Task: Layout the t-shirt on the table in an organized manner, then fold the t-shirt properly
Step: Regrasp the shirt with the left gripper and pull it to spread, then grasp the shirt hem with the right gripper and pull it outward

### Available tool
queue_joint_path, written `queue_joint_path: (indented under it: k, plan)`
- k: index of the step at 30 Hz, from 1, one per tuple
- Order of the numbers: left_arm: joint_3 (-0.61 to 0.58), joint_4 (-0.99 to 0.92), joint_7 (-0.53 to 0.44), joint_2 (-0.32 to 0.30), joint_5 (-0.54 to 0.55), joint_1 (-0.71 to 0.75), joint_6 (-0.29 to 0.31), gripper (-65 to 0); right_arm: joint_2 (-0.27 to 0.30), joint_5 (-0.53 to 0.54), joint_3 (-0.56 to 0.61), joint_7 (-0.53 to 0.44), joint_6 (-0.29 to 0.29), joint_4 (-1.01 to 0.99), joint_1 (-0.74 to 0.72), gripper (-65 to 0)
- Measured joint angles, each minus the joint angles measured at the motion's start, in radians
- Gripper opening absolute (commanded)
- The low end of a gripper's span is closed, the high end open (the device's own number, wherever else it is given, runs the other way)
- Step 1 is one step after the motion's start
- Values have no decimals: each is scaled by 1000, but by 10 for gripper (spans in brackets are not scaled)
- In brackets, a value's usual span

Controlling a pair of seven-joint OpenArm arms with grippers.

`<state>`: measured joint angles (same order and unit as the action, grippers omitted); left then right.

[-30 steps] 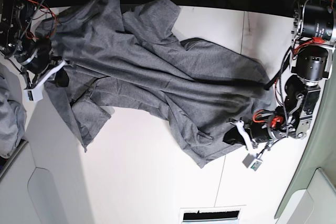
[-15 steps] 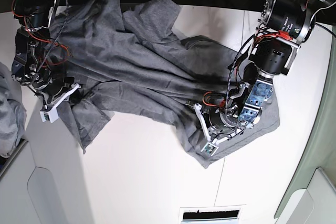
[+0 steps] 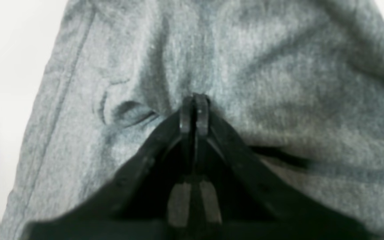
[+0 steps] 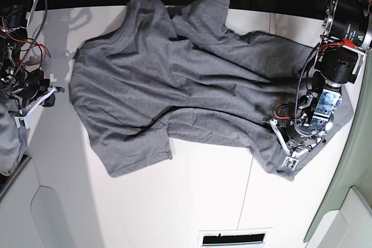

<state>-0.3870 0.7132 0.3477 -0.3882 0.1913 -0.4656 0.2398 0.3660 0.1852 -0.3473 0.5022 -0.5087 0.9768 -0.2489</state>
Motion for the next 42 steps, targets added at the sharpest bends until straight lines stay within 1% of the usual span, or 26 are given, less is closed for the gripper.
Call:
queue_joint_path:
  k: [2, 5, 9, 12, 14, 17, 18, 21, 24, 26, 29, 32, 34, 37, 42]
  plan:
    - [0, 0, 21, 0, 19, -1, -1, -641, 3, 6, 0, -1, 0, 0, -1, -650]
    - [0, 23, 57, 0, 54, 0, 4, -641, 0, 100, 0, 2, -1, 0, 0, -650]
    - [10, 121, 138, -5, 107, 14, 68, -641, -3, 214, 0, 2, -22, 0, -1, -650]
    - [42, 205, 188, -1, 152, 21, 111, -631, -21, 246, 0, 8, -33, 5, 0, -650]
    - [85, 246, 214, 6, 183, 19, 135, -599, -48, 251, 0, 11, -35, 16, 0, -650]
    - [144, 278, 253, 0, 255, 13, 199, -513, -95, 252, 0, 9, -52, 21, -3, -650]
    - [156, 282, 265, -3, 288, 14, 218, -497, -109, 245, 0, 10, -52, 21, -4, -650]
    - [170, 282, 280, -2, 354, 18, 270, -496, -138, 184, 0, 7, -53, 21, -6, -650]
    - [171, 282, 291, -2, 405, 23, 313, -496, -142, 108, 0, 6, -53, 21, -10, -650]
    - [171, 283, 295, -2, 422, 35, 323, -496, -133, 89, 0, 7, -53, 21, -5, -650]
    - [171, 283, 300, -2, 427, 76, 328, -496, -113, 120, 0, 10, -54, 25, 31, -650]
    - [171, 283, 307, -2, 464, 118, 389, -496, -83, 174, 0, 2, -68, 32, 83, -650]
    - [171, 298, 309, -2, 483, 138, 412, -496, -58, 220, 0, -3, -69, 34, 119, -650]
    - [171, 376, 310, -2, 486, 175, 420, -496, -16, 299, 0, -13, -79, 37, 177, -650]
    - [171, 551, 332, -2, 494, 267, 420, -496, 57, 357, -2, -13, -89, 56, 269, -650]
